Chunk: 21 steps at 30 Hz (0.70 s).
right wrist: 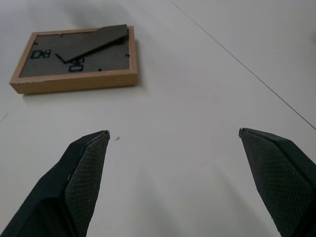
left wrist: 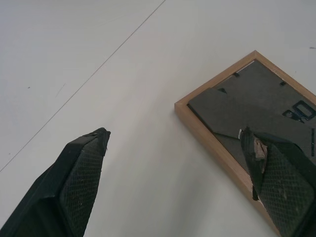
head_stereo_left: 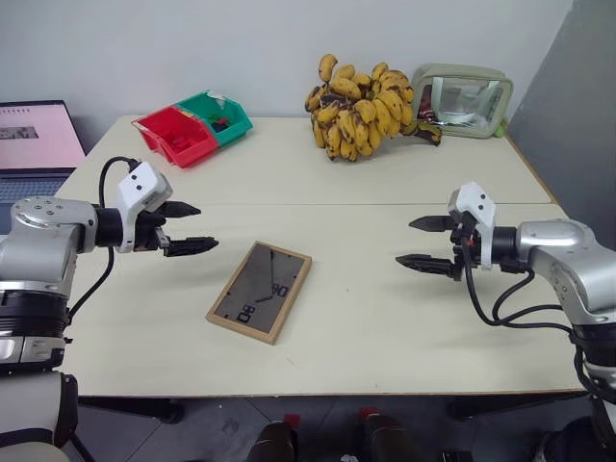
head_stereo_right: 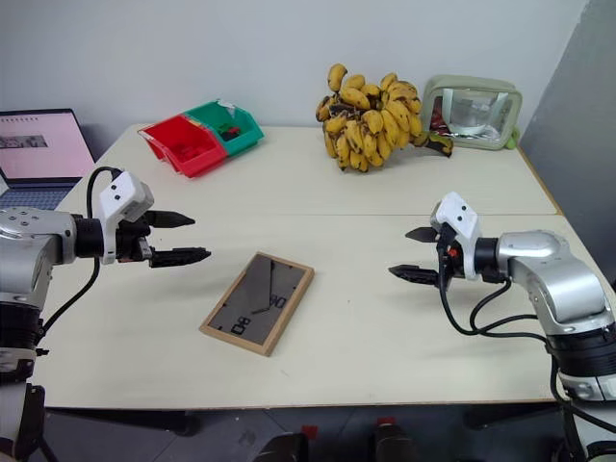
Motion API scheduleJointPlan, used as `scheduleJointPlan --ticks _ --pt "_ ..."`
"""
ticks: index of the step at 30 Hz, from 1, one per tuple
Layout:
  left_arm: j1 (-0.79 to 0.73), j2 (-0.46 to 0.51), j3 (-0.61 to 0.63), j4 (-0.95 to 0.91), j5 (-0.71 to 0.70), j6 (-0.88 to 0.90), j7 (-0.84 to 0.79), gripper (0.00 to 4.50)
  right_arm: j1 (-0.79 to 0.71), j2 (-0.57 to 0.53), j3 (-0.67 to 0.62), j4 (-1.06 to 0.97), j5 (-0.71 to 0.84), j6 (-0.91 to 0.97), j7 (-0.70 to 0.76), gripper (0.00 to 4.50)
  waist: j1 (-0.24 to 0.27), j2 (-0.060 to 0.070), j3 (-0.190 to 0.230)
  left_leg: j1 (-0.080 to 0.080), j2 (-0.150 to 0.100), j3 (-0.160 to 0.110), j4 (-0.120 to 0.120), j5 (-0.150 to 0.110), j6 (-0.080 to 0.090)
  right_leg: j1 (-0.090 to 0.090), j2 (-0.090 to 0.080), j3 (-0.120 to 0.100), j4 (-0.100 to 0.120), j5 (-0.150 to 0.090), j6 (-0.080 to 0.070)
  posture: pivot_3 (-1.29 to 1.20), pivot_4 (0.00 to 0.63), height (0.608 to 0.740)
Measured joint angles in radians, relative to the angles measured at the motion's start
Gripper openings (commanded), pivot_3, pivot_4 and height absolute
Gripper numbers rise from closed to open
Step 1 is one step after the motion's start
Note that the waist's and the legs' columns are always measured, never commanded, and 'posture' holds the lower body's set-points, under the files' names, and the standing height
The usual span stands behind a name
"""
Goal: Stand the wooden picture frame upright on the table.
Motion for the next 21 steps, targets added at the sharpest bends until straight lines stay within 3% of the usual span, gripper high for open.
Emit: scheduleJointPlan --ticks 11,12,16,21 --pt "0.038 0.022 0.002 -0.022 -0.007 0.008 -0.025 4.50 -0.007 0.019 0.038 0.009 0.000 0.003 0.025 4.44 0.000 0.000 0.000 0.000 0.000 0.000 0.000 0.000 0.000 0.000 0.000 0.000 0.001 0.000 0.000 0.00 0.150 0.740" --pt "0.040 0.026 0.002 -0.022 -0.010 0.010 -0.032 4.33 -0.007 0.022 0.039 0.001 0.002 0.008 0.025 4.48 0.000 0.000 0.000 0.000 0.000 0.000 0.000 0.000 0.000 0.000 0.000 0.000 0.001 0.000 0.000 0.00 0.150 0.740" --pt "0.052 0.036 0.013 -0.026 -0.034 0.030 -0.046 3.56 -0.003 0.060 0.037 -0.038 0.039 0.041 0.020 3.67 0.000 0.000 0.000 0.000 0.000 0.000 0.000 0.000 0.000 0.000 0.000 0.000 0.001 0.000 0.000 0.00 0.150 0.740" --pt "0.106 0.045 0.023 0.006 -0.005 -0.052 -0.004 2.35 0.059 0.166 0.055 -0.109 0.045 0.083 -0.068 2.28 -0.002 0.000 0.000 0.001 0.001 0.000 0.000 0.000 0.000 0.000 0.000 0.000 0.002 0.000 -0.001 0.00 0.150 0.740"
